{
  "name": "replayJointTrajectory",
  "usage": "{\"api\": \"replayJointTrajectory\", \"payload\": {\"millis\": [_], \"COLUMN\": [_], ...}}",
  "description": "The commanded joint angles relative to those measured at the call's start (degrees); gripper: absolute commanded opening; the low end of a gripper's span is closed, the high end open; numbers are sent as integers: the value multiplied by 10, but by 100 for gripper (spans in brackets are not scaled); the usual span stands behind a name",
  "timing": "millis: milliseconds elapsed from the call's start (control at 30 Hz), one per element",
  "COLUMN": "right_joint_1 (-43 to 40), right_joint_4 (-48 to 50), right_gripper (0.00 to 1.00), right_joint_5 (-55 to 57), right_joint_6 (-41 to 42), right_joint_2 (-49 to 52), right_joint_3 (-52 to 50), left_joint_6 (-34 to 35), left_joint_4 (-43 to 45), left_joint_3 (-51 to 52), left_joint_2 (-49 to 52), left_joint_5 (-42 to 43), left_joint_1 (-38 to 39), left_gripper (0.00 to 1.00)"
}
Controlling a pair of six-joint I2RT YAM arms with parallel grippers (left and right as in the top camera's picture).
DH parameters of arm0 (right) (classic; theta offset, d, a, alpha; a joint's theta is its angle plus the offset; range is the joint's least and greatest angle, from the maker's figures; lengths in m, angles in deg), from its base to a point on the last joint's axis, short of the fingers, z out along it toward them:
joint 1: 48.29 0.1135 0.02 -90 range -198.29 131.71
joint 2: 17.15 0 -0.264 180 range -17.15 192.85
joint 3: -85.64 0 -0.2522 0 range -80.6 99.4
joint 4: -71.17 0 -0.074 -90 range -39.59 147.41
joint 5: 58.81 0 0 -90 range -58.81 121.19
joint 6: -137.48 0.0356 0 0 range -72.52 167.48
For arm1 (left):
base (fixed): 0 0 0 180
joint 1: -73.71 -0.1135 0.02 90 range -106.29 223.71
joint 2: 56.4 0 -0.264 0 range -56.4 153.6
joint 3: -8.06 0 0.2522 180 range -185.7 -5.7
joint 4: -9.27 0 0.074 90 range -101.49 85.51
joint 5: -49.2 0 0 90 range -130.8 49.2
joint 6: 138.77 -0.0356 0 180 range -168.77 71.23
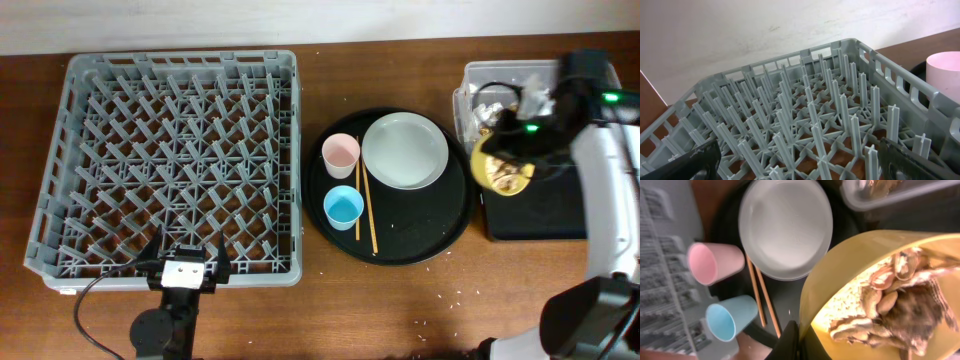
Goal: Sort waste into correct bins and load items into the dishwasher rack
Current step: 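Lift the yellow bowl and tip its scraps onto the black tray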
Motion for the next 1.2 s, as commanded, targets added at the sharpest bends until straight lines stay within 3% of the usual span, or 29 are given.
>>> {"api": "replayJointTrajectory", "payload": {"millis": [0, 167, 600, 767, 1167], "right_joint_1": [-82, -180, -321, -343, -383], "right_joint_4": [13, 29, 29, -5, -9], "right_gripper": [4, 4, 4, 4, 4], "right_joint_5": [-118, -243, -481, -530, -596], "right_joint_6": [-91, -146, -293, -291, -158], "right_joint_2": [16, 69, 200, 200, 200], "right_joint_3": [4, 3, -87, -88, -88], "left_joint_6": [-9, -9, -9, -9, -9], "left_joint_4": [1, 1, 1, 1, 1], "left_joint_3": [4, 4, 4, 4, 4], "left_joint_2": [-3, -3, -3, -3, -3], "left_joint_5": [6, 6, 6, 6, 6], "left_joint_1": [-3, -3, -3, -3, -3], "left_gripper": [100, 100, 100, 100, 100]}}
